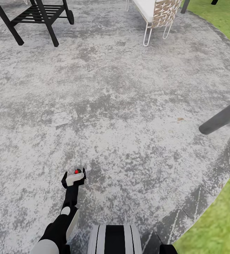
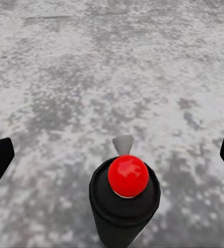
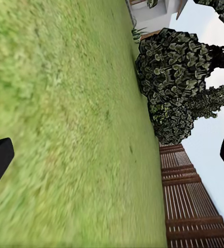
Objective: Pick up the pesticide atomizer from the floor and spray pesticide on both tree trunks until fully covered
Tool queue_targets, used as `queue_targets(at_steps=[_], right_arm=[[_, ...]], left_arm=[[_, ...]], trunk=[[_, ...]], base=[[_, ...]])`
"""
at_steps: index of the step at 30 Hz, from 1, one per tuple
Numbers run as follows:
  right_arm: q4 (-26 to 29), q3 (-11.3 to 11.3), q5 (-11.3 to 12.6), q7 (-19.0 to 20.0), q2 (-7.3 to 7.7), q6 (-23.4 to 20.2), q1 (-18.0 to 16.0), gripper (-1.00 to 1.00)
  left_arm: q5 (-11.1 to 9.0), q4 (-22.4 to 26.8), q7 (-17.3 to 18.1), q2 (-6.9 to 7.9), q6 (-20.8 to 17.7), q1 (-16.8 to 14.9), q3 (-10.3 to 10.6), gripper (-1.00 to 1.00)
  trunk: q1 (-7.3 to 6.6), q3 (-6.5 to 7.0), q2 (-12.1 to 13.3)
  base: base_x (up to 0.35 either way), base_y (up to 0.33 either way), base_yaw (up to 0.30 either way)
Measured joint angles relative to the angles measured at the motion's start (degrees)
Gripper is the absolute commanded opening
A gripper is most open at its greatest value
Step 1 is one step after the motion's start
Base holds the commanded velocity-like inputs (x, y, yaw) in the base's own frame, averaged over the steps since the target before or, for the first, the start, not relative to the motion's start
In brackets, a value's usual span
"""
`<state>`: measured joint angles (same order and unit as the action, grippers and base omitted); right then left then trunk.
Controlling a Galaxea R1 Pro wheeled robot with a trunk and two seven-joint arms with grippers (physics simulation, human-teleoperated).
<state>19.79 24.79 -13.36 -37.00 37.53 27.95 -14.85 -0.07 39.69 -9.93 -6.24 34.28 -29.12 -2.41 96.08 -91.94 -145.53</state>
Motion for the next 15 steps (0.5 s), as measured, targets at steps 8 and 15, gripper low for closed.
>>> queue_targets(at_steps=[8, 15], right_arm=[[0.0, 0.0, 0.0, 0.0, 0.00, 0.0, 0.0, 1.00], [0.0, 0.0, 0.0, 0.0, 0.00, 0.0, 0.0, 1.00]], left_arm=[[0.0, 0.0, 0.0, 0.00, 0.0, 0.0, 0.0, 1.00], [0.1, 0.0, 0.0, 0.00, -0.1, 0.0, 1.3, 1.00]], trunk=[[0.00, 0.00, 0.0], [0.00, 0.00, 0.0]], base=[[-0.006, -0.002, 0.000], [0.000, 0.000, 0.000]])
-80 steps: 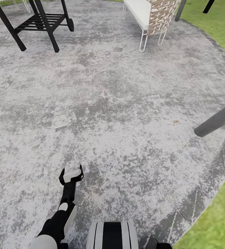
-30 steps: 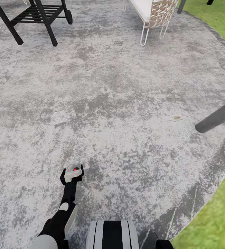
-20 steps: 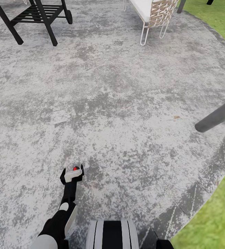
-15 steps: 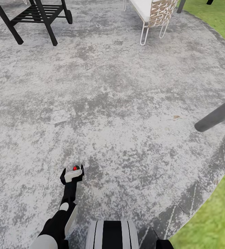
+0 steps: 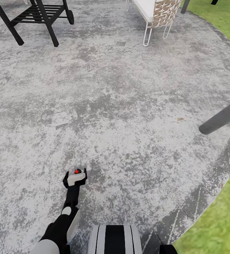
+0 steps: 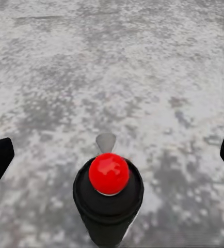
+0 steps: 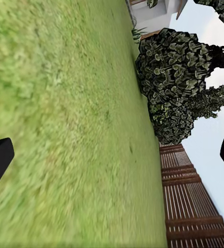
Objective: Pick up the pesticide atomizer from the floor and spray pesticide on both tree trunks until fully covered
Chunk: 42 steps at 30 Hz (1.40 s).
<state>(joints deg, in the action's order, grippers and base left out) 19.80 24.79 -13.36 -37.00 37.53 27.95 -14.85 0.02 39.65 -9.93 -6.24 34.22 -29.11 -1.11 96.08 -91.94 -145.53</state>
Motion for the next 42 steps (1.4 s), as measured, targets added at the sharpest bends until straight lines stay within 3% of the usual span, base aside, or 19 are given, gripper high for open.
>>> queue_targets(at_steps=[6, 11, 42], right_arm=[[0.0, 0.0, 0.0, 0.0, 0.00, 0.0, 0.0, 1.00], [0.0, 0.0, 0.0, 0.0, 0.00, 0.0, 0.0, 1.00], [0.0, 0.0, 0.0, 0.0, 0.01, 0.0, 0.0, 1.00]], left_arm=[[0.1, -0.1, 0.0, 0.00, 0.0, 0.0, 2.9, 1.00], [0.1, 0.0, 0.0, 0.00, 0.0, 0.0, 3.7, 1.00], [-0.3, -0.1, -0.1, 0.35, 0.0, 0.0, 3.2, 1.00]], trunk=[[0.00, 0.00, 0.0], [0.00, 0.00, 0.0], [0.00, 0.00, 0.0]], base=[[0.000, 0.000, 0.000], [0.000, 0.000, 0.000], [0.000, 0.000, 0.000]])
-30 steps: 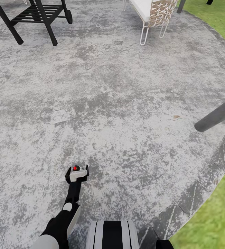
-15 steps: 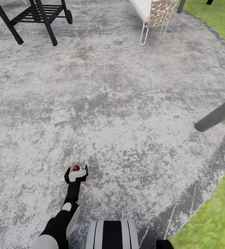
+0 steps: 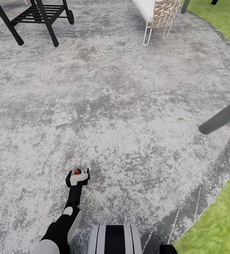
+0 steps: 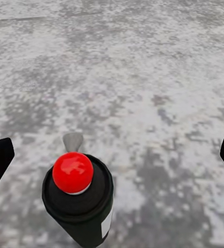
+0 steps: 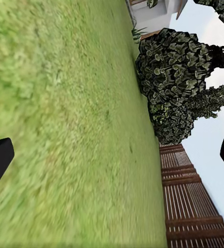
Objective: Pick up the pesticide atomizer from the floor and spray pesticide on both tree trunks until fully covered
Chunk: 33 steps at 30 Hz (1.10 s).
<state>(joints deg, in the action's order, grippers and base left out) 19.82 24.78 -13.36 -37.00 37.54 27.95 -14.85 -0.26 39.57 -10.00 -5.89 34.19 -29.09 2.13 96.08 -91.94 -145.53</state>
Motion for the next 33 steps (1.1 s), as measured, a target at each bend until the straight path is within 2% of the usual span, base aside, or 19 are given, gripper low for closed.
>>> queue_targets(at_steps=[12, 33], right_arm=[[0.0, 0.0, 0.0, 0.0, -0.01, 0.0, 0.0, 1.00], [0.0, 0.0, 0.0, 0.0, 0.08, 0.0, 0.0, 1.00]], left_arm=[[0.0, 0.0, 0.0, 0.09, -0.1, 0.0, -0.8, 1.00], [-0.1, 0.0, 0.0, 0.09, -0.1, 0.0, -0.9, 1.00]], trunk=[[0.00, 0.00, 0.0], [0.00, 0.00, 0.0]], base=[[0.000, 0.000, 0.000], [0.000, 0.000, 0.000]])
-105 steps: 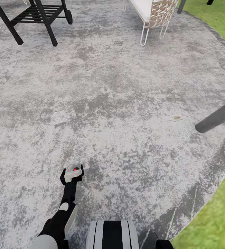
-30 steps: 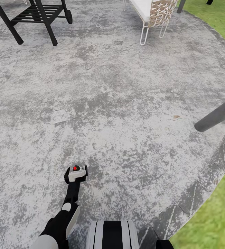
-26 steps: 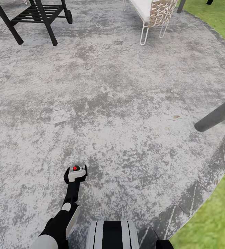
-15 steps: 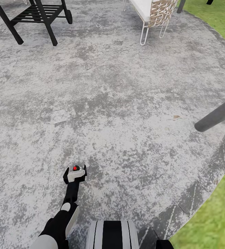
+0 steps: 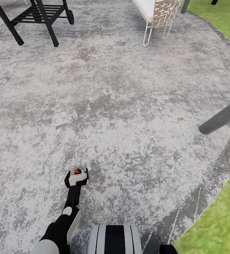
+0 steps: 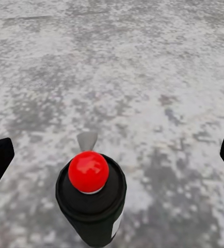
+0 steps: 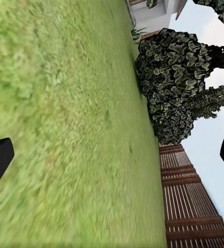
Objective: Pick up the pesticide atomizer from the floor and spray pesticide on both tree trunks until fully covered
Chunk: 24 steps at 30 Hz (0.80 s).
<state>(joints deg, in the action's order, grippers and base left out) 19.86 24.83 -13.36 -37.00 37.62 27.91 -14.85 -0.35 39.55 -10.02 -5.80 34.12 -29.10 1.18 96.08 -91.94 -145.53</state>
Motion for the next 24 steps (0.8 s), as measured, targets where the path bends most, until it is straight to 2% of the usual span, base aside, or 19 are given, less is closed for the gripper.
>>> queue_targets(at_steps=[11, 15, 24], right_arm=[[0.0, 0.0, 0.1, 0.0, 0.00, 0.0, 0.0, 1.00], [0.0, 0.0, 0.1, 0.0, 0.00, 0.0, 0.0, 1.00], [0.0, 0.0, 0.1, 0.0, 0.00, 0.0, 0.0, 1.00]], left_arm=[[0.0, 0.0, 0.0, 0.00, 0.0, 0.0, 0.0, 1.00], [-0.1, 0.0, 0.0, 0.00, 0.0, 0.0, 0.0, 1.00], [-0.1, 0.1, 0.0, 0.00, 0.1, 0.0, 0.0, 1.00]], trunk=[[0.21, -1.76, -0.1], [0.21, -1.77, -0.1], [0.34, -2.87, -0.2]], base=[[0.000, 0.000, 0.000], [0.000, 0.000, 0.000], [0.000, 0.000, 0.000]])
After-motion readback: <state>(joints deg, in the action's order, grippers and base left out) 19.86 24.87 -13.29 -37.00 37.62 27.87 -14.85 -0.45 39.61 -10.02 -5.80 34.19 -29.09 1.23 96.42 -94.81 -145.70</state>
